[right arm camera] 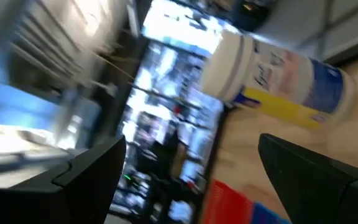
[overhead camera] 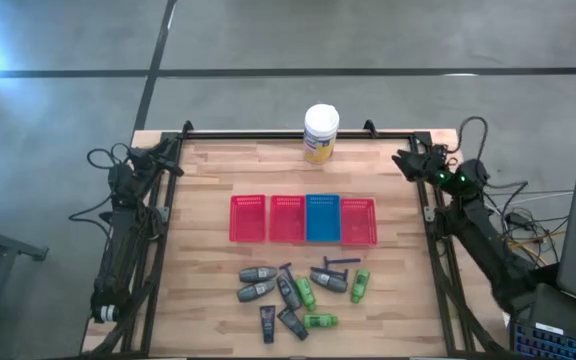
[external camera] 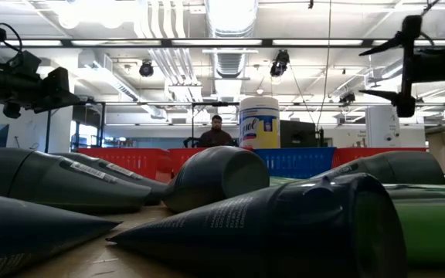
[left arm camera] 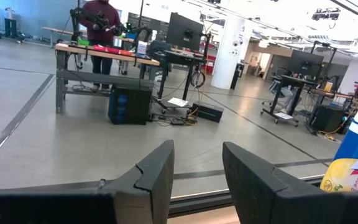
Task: Pick & Place Travel size toiletries
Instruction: Put the green shampoo into the right red bin
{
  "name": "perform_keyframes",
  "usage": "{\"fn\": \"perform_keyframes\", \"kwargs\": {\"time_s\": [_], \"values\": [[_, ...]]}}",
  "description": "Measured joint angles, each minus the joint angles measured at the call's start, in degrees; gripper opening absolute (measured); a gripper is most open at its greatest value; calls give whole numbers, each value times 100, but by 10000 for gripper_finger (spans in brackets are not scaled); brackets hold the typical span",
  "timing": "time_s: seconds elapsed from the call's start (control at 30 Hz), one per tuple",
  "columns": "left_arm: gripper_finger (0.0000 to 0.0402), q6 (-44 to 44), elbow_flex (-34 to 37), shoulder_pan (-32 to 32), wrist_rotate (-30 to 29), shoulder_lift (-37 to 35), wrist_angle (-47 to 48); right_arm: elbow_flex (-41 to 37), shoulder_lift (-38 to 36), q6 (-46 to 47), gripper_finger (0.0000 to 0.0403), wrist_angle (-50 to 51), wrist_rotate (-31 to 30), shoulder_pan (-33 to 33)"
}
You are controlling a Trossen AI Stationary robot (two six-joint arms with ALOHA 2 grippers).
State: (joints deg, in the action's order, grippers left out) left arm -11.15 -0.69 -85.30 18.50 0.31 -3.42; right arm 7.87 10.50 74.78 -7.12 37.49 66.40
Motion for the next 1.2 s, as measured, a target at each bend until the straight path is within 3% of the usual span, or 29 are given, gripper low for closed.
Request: {"fn": "perform_keyframes", "kwargs": {"time_s": [0.33, 0.53, 0.7, 1.2], "values": [[142, 1, 0, 0, 0, 1, 1, 1961, 2441, -1819, 364, 2748, -319, -1913], [142, 1, 0, 0, 2, 1, 0, 2807, 3258, -1830, 364, 4797, -1112, -3214], [142, 1, 0, 0, 0, 1, 1, 3094, 3562, -870, 364, 5477, -1528, -4282], [142, 1, 0, 0, 0, 1, 0, 3098, 4696, 3008, 364, 5227, -1796, -7439]]}}
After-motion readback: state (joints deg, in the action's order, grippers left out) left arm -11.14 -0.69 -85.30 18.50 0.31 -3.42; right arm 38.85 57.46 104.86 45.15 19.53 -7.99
